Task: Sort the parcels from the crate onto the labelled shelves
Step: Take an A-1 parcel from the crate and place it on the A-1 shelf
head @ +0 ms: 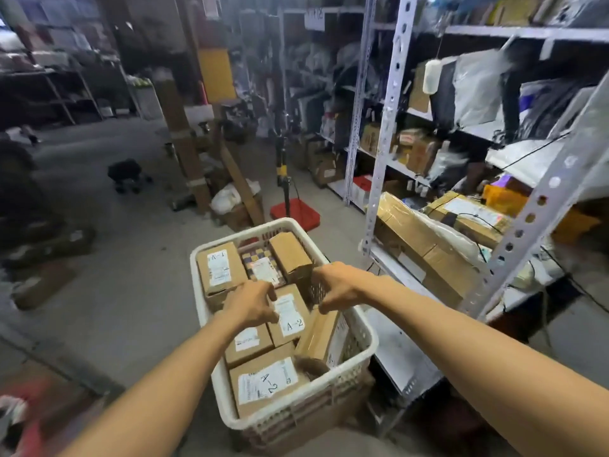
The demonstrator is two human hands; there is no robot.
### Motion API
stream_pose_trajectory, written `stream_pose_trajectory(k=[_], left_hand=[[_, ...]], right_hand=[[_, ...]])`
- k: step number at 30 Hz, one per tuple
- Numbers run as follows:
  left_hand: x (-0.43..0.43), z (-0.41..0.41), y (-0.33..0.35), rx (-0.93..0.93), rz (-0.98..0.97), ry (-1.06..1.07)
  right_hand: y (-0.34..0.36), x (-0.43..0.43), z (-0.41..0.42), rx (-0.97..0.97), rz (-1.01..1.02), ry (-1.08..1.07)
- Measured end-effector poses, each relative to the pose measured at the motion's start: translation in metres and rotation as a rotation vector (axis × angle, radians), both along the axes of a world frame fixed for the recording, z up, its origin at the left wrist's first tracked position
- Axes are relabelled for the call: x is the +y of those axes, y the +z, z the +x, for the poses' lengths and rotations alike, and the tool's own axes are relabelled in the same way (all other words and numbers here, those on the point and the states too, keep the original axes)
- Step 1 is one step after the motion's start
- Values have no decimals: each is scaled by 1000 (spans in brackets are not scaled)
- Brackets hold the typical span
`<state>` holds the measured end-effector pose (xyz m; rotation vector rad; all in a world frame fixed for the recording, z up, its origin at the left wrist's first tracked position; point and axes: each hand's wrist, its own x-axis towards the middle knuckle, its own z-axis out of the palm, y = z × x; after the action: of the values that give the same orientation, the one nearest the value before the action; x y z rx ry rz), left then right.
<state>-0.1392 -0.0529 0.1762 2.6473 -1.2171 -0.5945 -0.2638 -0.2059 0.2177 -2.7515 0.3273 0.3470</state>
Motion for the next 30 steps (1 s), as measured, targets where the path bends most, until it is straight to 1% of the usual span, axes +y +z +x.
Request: stream_pose_trajectory(k=[5,9,11,14,16,19,23,26,30], left_hand=[[-40,12,-51,106,97,40],[-74,16,-91,157,148,79],[-87,17,-108,161,190,93],[-108,20,-137,186,203,155],[-119,19,-154,213,215,178],[-130,16,-187,235,288,196],[-140,8,-230,356,390,227],[-142,1,-253,422,356,300],[-138,-7,-263,333,240,348]], right_hand=[[-62,-43,12,108,57,14],[-105,-91,22,193,135,-23],[-122,-107,25,234,192,-43],[-149,-131,35,257,308,-105],[-167,-138,39,258,369,-170],[-196,-139,40,290,446,-235],[-227,-133,37,294,518,-314],[-238,-131,31,323,533,-301],[-240,-139,22,355,513,-313]])
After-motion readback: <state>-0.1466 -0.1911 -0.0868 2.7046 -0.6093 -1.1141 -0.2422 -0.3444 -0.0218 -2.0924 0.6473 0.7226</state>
